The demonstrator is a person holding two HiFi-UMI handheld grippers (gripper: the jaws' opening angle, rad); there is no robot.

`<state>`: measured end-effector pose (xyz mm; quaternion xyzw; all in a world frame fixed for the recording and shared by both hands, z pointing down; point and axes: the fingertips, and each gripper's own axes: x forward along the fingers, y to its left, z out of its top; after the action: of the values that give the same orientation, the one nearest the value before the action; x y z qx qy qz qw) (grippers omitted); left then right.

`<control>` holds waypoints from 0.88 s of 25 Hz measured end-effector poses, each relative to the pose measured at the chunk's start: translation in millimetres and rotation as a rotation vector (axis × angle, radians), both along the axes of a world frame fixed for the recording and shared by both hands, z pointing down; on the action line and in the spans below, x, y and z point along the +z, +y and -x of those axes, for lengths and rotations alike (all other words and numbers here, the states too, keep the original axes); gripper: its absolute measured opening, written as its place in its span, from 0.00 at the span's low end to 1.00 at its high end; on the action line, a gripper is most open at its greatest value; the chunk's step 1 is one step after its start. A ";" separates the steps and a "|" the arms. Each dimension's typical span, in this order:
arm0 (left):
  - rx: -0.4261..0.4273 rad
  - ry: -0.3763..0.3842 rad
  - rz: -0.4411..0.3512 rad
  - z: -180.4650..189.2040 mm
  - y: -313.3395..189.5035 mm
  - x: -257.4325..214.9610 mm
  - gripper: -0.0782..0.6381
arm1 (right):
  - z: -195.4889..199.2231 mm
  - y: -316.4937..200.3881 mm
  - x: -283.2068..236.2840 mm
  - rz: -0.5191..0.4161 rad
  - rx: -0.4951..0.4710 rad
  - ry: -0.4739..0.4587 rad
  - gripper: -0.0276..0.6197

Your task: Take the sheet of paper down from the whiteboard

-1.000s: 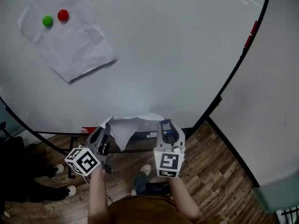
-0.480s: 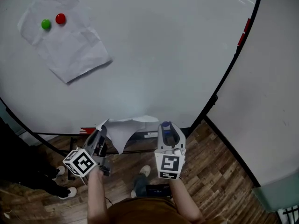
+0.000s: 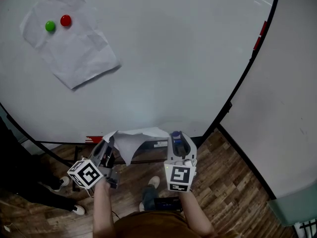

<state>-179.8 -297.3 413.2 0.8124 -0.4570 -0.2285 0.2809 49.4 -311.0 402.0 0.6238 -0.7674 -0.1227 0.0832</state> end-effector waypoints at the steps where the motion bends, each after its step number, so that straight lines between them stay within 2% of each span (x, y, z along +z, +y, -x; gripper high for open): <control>1: 0.001 0.001 0.001 0.1 -0.4 0.6 0.14 | -0.4 -0.4 0.8 0.002 0.001 0.000 0.25; 22: 0.005 0.040 0.016 5.1 -5.2 6.1 0.14 | 5.7 -8.5 4.7 0.015 -0.003 0.005 0.25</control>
<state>-184.9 -302.5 419.3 0.8066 -0.4508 -0.2404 0.2972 43.6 -319.5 406.7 0.6215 -0.7691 -0.1188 0.0897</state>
